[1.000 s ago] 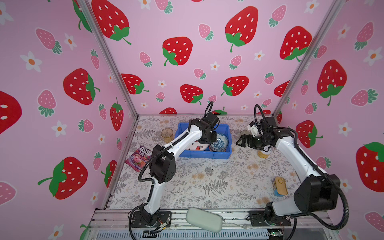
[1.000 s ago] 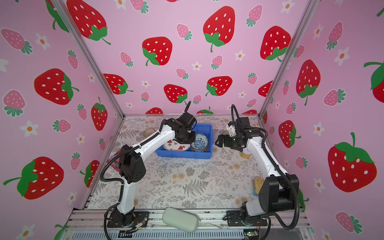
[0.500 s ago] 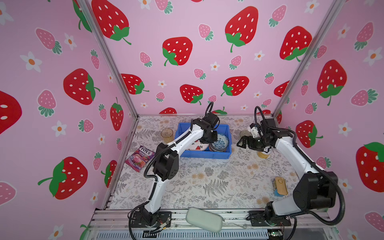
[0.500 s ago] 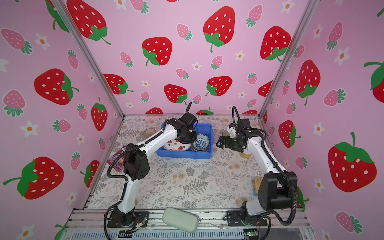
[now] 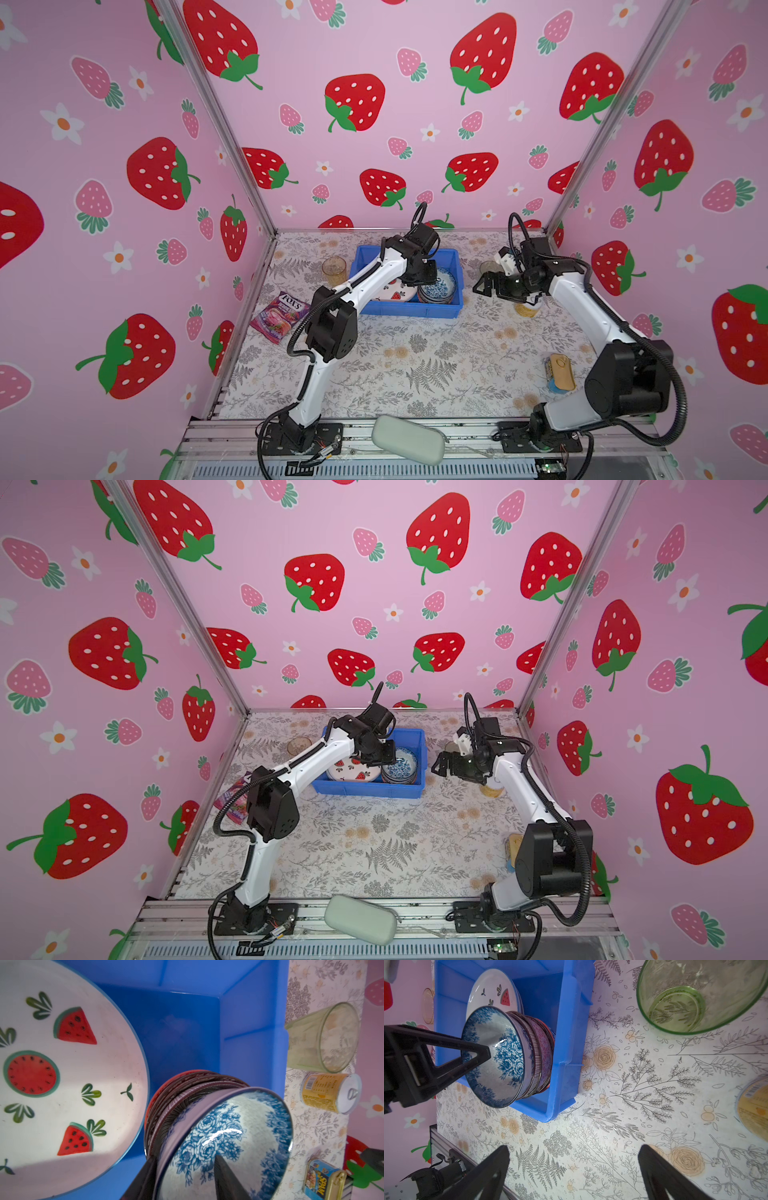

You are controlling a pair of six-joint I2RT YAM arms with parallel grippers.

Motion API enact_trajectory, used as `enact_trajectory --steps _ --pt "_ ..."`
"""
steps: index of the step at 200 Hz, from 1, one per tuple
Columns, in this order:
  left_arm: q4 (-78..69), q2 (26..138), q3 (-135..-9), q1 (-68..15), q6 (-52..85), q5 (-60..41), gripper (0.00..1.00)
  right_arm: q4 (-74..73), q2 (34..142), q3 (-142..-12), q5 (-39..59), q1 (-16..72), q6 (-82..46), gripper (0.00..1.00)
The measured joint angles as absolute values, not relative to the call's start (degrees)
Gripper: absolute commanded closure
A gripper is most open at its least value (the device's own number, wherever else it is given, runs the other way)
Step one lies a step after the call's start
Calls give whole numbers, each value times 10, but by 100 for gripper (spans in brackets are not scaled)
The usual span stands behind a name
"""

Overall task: Place the mixed dishes into the plastic bin
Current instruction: 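Lower the blue-floral bowl onto the bowls, open left gripper while right reaches the cup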

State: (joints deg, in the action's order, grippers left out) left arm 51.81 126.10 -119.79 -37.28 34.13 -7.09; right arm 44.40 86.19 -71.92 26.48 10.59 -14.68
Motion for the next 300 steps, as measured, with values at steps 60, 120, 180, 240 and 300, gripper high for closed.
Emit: enact_trajectory --steps 60,120,180,240,300 --pt "516 1247 -1198 -374 342 -86 20 443 862 -719 261 103 -144 1" --pt "516 1174 -1198 -374 341 -91 1 440 862 -719 230 97 -145 1" --pt "491 1062 -1095 -367 335 -91 1 453 864 -758 205 85 -144 4" --pt "465 941 -950 -321 332 -91 1 486 932 -868 114 76 -134 6" --pt "442 817 -818 -279 347 -92 1 504 1032 -946 82 47 -131 18"
